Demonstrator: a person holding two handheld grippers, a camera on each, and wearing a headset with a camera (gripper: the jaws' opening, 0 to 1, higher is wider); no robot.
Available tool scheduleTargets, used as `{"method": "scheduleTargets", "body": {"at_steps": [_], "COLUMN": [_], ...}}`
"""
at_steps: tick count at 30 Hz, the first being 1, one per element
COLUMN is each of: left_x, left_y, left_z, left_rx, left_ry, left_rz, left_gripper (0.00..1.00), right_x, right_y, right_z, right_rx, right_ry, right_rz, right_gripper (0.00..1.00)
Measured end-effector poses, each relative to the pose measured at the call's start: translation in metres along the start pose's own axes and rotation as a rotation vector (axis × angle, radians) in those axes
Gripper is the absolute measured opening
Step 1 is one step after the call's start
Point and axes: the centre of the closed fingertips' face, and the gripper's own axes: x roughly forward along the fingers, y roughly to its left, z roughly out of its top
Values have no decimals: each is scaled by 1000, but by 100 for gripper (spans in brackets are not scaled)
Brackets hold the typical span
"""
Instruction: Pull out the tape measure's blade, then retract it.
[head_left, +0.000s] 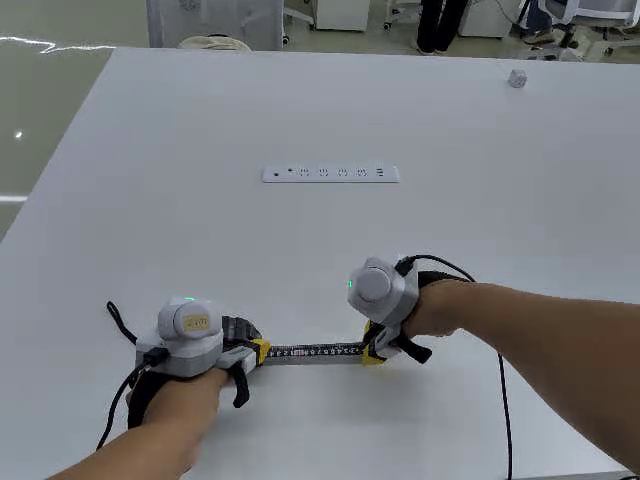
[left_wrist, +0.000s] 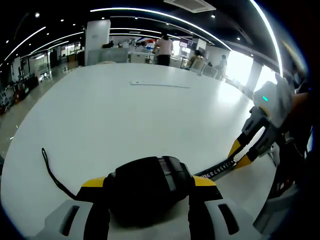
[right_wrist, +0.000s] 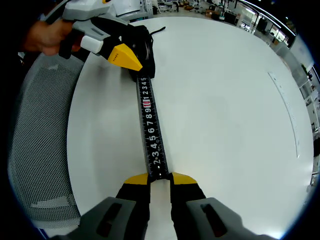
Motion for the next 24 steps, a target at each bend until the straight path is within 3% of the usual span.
{"method": "scheduleTargets", "body": {"at_steps": [24], "left_x": [1], "left_y": [0], "left_z": [0], "left_rx": [-5], "left_ry": [4], "left_rz": [-6], "left_gripper": [60], "right_x": [5], "right_y": [1], "right_z": [10], "right_rx": [-2], "right_ry": [-12], "right_rz": [-1], "right_gripper": [14]}}
